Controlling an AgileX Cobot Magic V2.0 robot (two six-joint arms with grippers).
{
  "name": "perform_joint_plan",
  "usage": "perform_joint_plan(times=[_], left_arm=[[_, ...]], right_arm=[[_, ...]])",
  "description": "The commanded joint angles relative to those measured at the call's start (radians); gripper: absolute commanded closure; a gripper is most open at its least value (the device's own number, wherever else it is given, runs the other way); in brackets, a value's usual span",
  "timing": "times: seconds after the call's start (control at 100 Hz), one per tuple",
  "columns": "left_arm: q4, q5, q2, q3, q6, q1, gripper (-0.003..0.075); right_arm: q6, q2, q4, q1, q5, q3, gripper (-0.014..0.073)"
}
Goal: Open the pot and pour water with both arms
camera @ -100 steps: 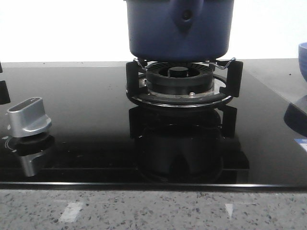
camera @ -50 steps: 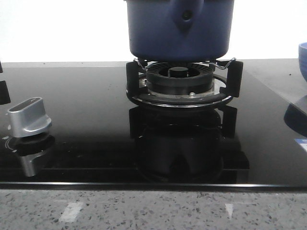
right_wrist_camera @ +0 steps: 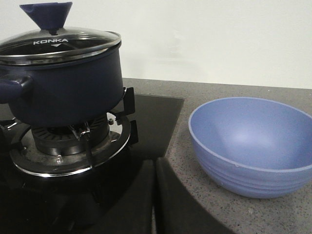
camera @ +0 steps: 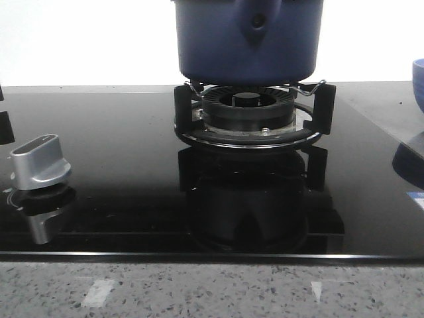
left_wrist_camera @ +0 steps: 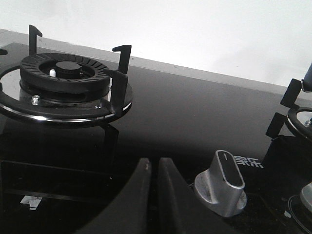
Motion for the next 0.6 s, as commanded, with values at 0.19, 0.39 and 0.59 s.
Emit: perform_joint_plan(times=[0.19, 0.39, 0.59], left_arm=[[-0.01, -0.072, -0.026, 0.032, -0.01, -0.007, 0.0741], [-0.01, -0.072, -0.026, 0.032, -0.01, -0.007, 0.074], [-0.01, -0.072, -0.026, 0.032, -0.01, -0.007, 0.074]], right_arm=[[-0.003, 0.005, -0.028, 0.001, -0.063, -0.023, 0.065], [0.71, 0.005, -0.65, 0.001, -0.204, -0.019, 0.065], [0.998, -0.009, -0.995, 0.001, -0.392, 0.098, 0.065]])
